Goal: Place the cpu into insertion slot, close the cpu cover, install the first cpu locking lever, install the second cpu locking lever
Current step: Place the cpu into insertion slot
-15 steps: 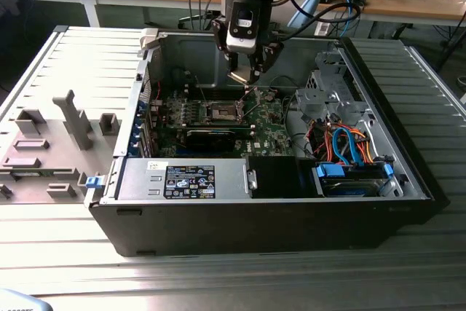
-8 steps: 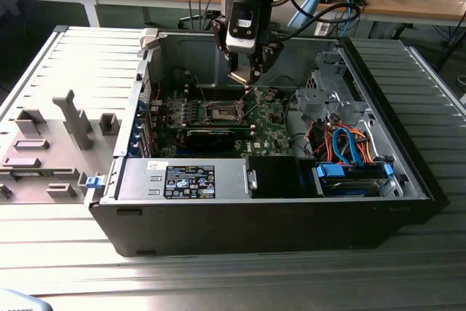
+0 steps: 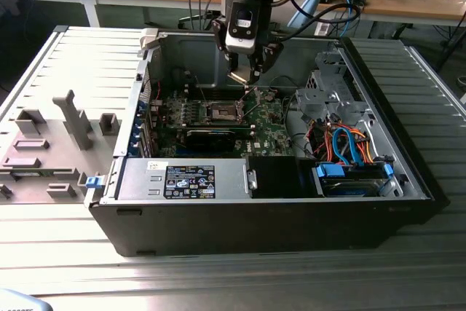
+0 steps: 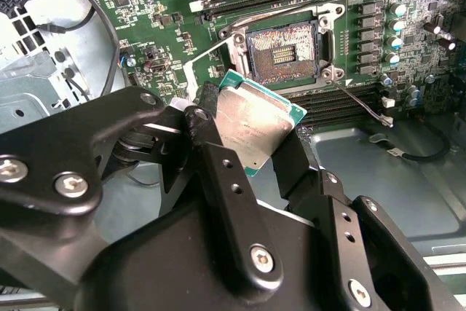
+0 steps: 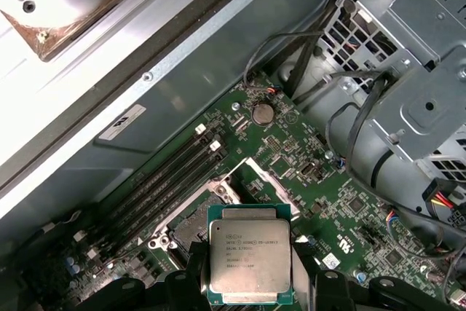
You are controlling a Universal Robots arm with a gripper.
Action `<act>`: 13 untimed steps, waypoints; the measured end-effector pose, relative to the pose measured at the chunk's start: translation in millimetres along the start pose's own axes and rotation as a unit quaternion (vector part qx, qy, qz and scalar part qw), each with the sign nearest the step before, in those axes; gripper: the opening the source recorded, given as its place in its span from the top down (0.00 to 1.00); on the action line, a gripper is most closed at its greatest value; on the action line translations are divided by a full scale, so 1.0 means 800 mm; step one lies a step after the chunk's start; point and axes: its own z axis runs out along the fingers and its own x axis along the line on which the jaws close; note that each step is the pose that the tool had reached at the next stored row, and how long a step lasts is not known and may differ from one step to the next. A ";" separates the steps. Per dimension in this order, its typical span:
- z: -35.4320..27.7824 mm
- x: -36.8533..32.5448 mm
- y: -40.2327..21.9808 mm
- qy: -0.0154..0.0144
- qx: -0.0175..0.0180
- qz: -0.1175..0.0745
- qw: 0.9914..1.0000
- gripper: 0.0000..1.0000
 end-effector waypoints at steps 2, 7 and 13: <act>0.0000 0.0000 0.0000 0.000 0.000 0.001 1.000 0.45; 0.0003 0.0000 0.0000 -0.001 0.000 0.005 1.000 0.45; 0.0003 0.0000 0.0000 -0.012 0.013 0.006 1.000 0.45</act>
